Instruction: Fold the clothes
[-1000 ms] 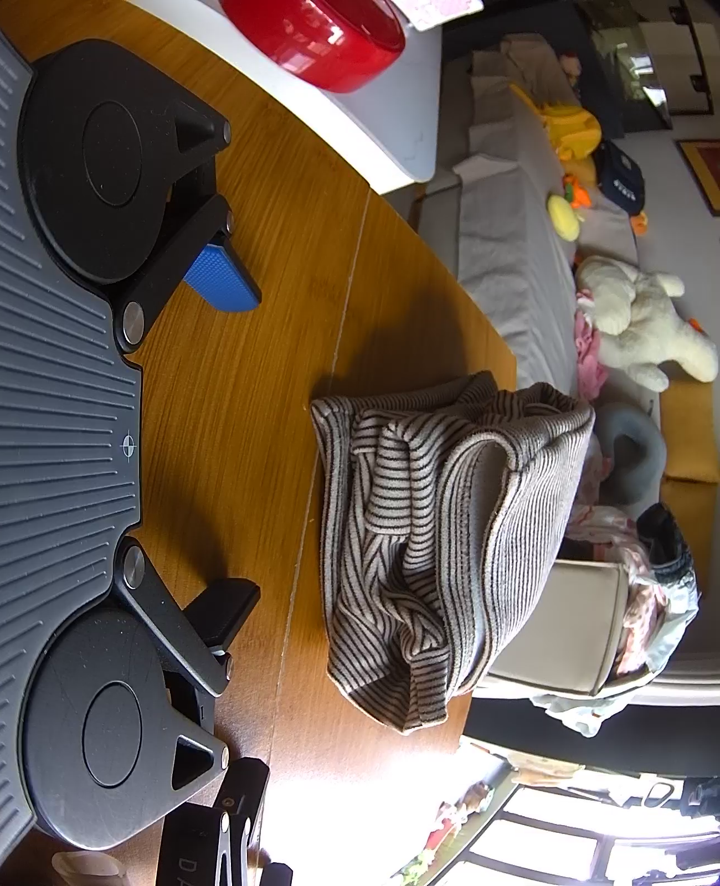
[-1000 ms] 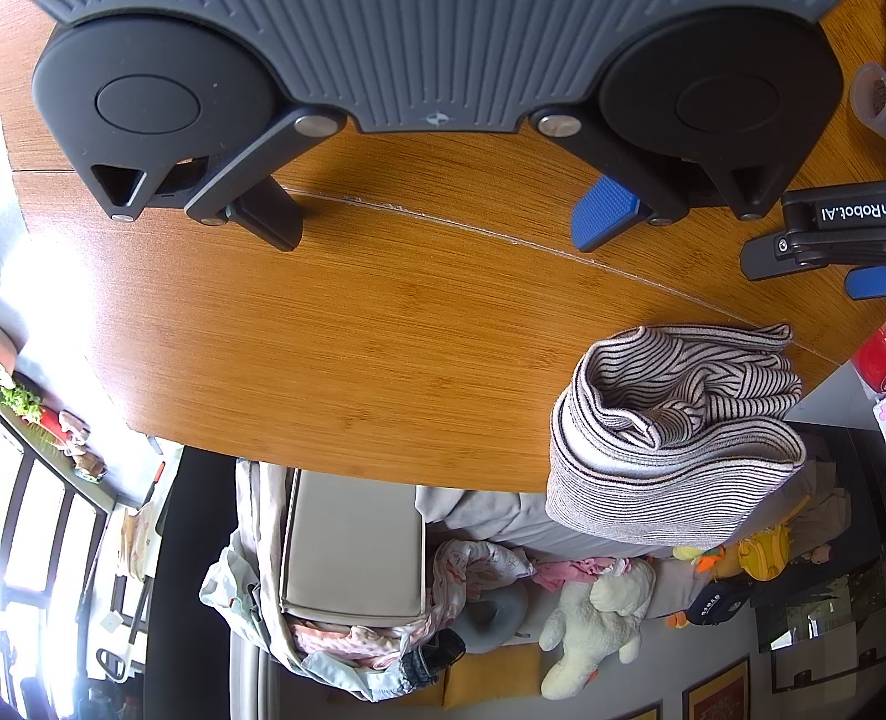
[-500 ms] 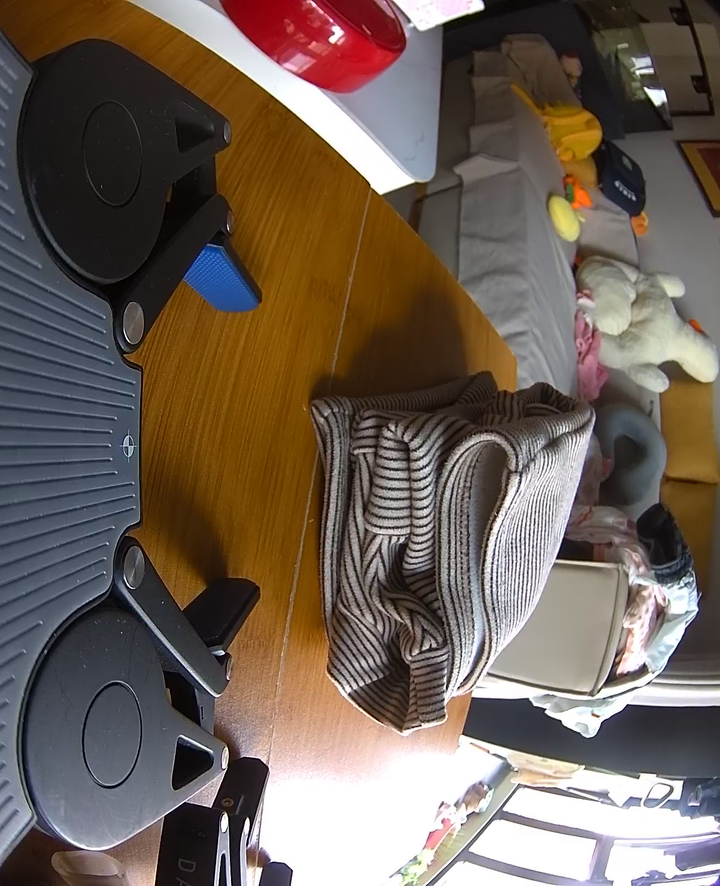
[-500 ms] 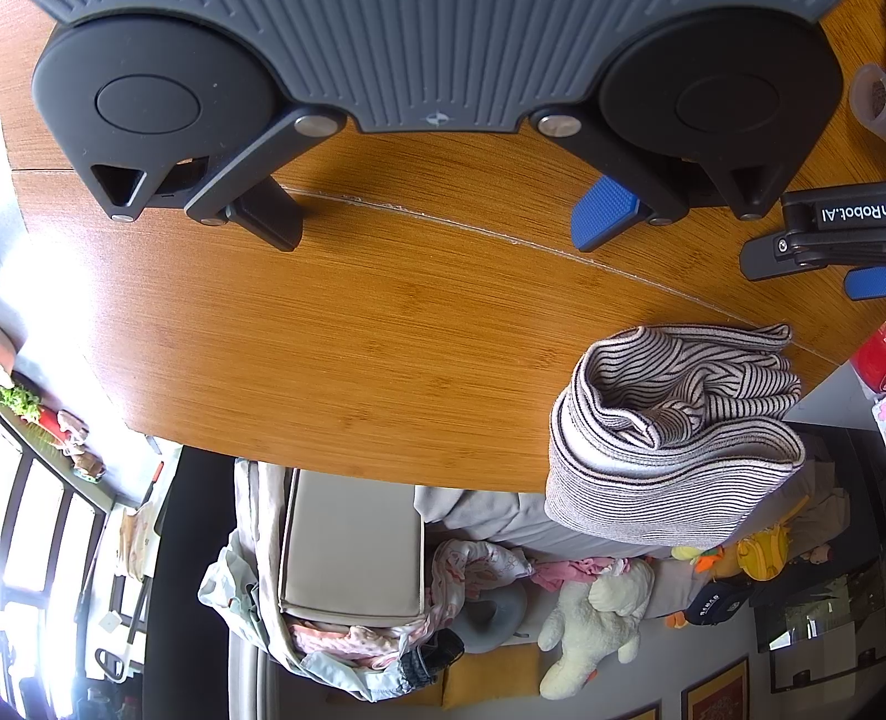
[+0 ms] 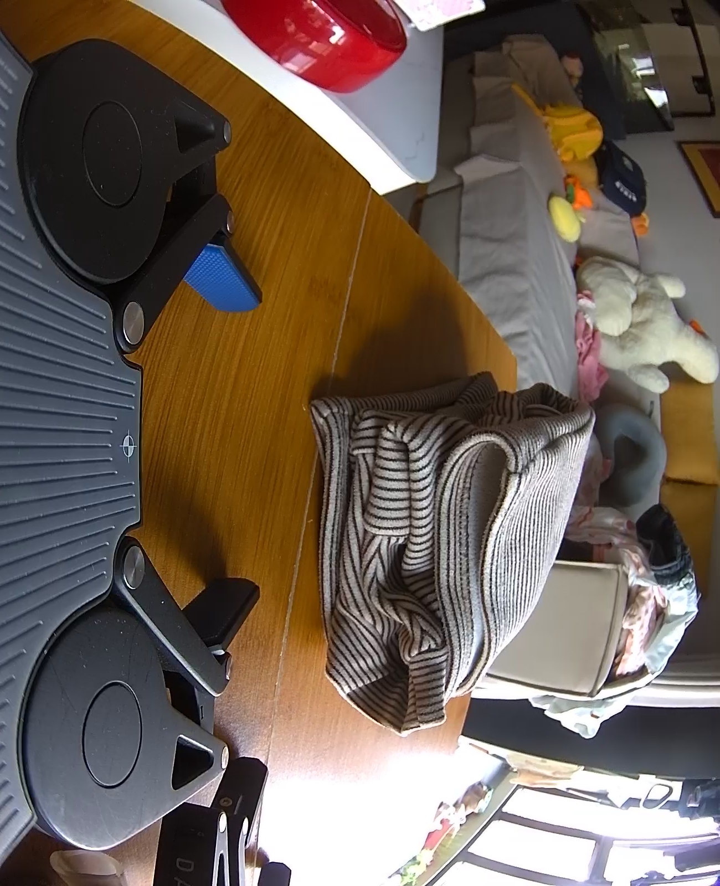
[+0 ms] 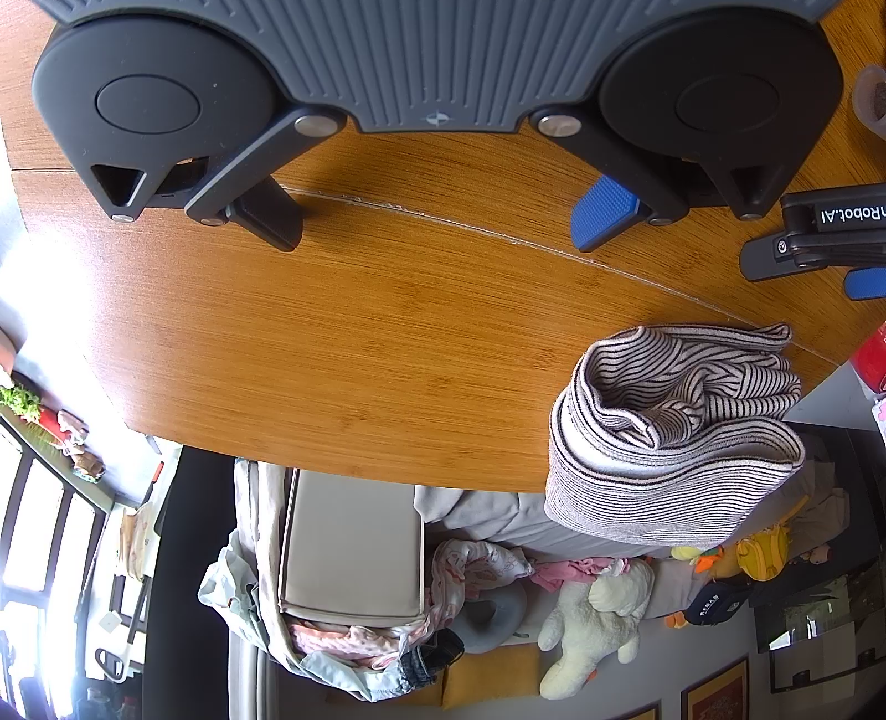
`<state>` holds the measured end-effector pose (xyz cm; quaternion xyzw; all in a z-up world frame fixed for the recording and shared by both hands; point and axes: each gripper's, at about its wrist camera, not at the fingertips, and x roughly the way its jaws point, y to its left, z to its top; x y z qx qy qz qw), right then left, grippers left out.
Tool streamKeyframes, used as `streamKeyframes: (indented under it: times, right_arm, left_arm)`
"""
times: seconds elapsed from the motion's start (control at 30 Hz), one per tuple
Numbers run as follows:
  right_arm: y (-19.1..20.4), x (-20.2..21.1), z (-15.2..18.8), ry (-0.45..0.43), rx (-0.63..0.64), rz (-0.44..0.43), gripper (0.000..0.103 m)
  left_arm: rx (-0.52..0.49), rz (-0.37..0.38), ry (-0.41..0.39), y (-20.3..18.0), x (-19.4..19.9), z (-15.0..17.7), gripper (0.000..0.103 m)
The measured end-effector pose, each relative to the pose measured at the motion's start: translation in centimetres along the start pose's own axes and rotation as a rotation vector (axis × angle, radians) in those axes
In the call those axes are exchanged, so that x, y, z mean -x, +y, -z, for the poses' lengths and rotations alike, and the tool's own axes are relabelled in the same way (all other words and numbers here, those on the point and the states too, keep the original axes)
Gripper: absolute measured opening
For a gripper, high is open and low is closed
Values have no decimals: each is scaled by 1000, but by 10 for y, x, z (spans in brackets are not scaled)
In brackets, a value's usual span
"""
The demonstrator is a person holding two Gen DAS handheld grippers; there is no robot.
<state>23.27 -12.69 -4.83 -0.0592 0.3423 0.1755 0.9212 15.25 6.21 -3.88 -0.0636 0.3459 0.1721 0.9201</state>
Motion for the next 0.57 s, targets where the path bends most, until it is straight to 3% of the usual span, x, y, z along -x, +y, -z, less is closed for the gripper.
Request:
streamKeyframes:
  times: [0.57]
  right_arm:
    - [3,0,-1,3,-12,21,103]
  left_arm:
    - [-1,17,2,3,1,-1,103]
